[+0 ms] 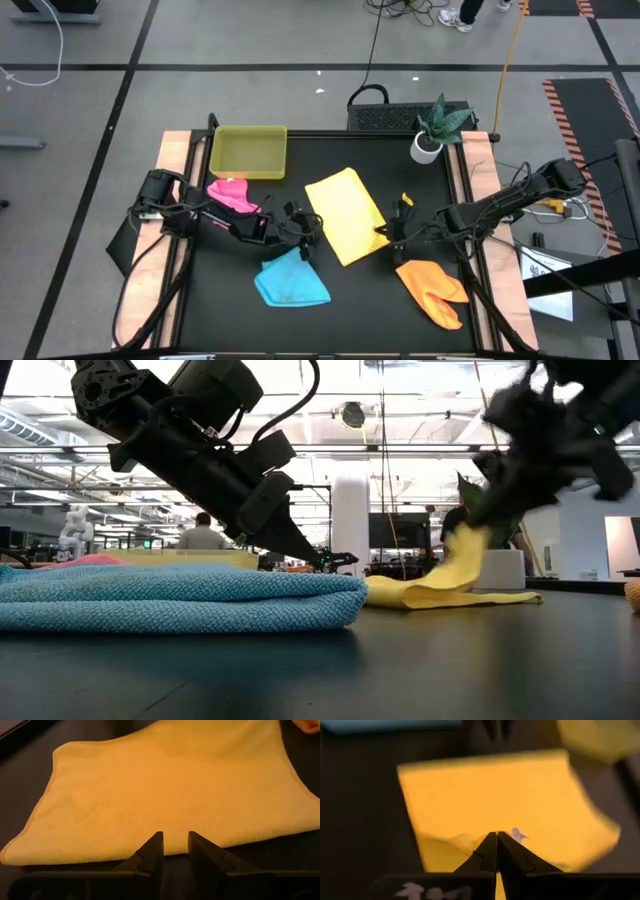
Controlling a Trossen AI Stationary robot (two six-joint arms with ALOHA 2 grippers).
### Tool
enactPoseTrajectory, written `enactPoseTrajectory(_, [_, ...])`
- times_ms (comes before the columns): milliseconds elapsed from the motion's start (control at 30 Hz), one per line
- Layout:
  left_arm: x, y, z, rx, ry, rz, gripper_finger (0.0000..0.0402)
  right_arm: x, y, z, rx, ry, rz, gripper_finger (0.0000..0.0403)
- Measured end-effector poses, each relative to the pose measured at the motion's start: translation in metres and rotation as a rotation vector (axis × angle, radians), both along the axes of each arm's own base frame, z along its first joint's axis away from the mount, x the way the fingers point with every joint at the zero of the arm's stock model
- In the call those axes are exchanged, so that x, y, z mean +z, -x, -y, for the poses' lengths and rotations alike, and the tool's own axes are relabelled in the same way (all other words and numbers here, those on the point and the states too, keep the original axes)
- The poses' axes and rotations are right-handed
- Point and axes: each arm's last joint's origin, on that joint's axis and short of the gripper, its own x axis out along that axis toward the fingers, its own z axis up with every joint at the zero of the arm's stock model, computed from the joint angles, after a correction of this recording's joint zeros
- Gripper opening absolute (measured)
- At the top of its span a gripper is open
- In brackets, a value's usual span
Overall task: Fold microfiber towels
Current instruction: Fold the yellow microfiber cloth
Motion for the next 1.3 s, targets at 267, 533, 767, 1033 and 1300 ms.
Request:
enactPoseTrajectory(267, [0.0, 0.0, 0.0, -0.002, 0.0, -0.005, 0.0092, -0.012, 0.012, 0.002, 0.03, 0.078, -0.175, 0.0])
enactPoseTrajectory(533, [-0.001, 0.0, 0.001, -0.003, -0.001, -0.006, 0.0092, -0.021, 0.026, 0.007, -0.117, -0.007, -0.311, 0.0])
enactPoseTrajectory(767, [-0.001, 0.001, 0.003, -0.008, 0.0, -0.006, 0.0092, -0.022, 0.026, 0.007, -0.103, 0.033, -0.321, 0.0014])
enactPoseTrajectory(1033, [-0.002, 0.002, 0.004, -0.013, -0.002, -0.021, 0.0092, -0.02, 0.025, 0.01, -0.14, 0.139, -0.284, 0.0055])
enactPoseTrajectory(1300, [-0.002, 0.002, 0.004, -0.011, -0.001, -0.019, 0.0092, -0.028, 0.037, 0.014, -0.224, 0.112, -0.368, 0.0072])
